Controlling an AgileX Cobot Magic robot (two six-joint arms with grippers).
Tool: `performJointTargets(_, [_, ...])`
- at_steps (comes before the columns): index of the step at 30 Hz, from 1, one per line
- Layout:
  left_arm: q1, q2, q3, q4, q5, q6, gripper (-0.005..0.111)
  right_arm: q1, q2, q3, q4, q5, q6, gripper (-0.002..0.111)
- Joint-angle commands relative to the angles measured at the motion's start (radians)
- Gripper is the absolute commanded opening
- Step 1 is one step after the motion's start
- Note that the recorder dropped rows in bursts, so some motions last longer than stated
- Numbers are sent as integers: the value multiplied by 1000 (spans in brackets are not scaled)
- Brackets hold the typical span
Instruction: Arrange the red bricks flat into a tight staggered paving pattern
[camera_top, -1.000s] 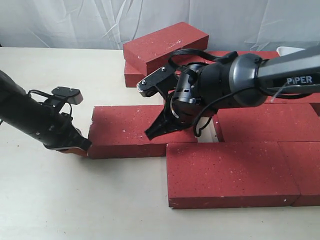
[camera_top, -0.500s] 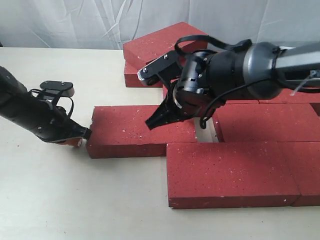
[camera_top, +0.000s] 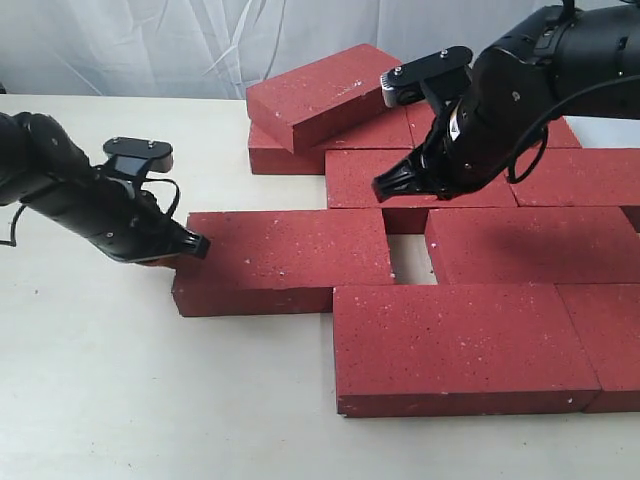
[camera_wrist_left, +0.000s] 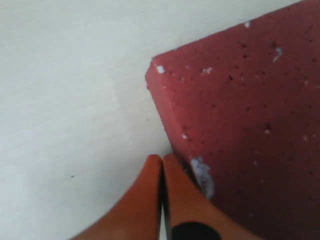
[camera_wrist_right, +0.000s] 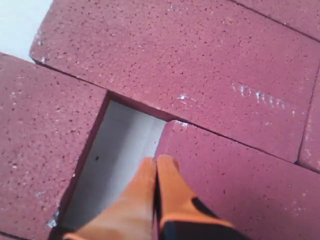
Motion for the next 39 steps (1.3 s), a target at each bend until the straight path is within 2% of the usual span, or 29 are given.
performJointTargets(1, [-64, 1, -12, 67, 12, -93, 0, -12, -9, 4, 102, -19, -96, -1])
performJointTargets(6, [-131, 1, -54, 91, 13, -154, 0, -12, -7, 4, 220, -7, -217, -1])
performJointTargets(15, [-206, 3, -83, 82, -4, -154, 0, -12, -7, 4, 229, -5, -221, -1])
performJointTargets(34, [-206, 71, -83, 112, -9, -154, 0, -12, -7, 35, 253, -42, -221, -1])
performJointTargets(39, [-151, 52, -83, 144, 22, -157, 0, -12, -7, 35, 253, -51, -221, -1])
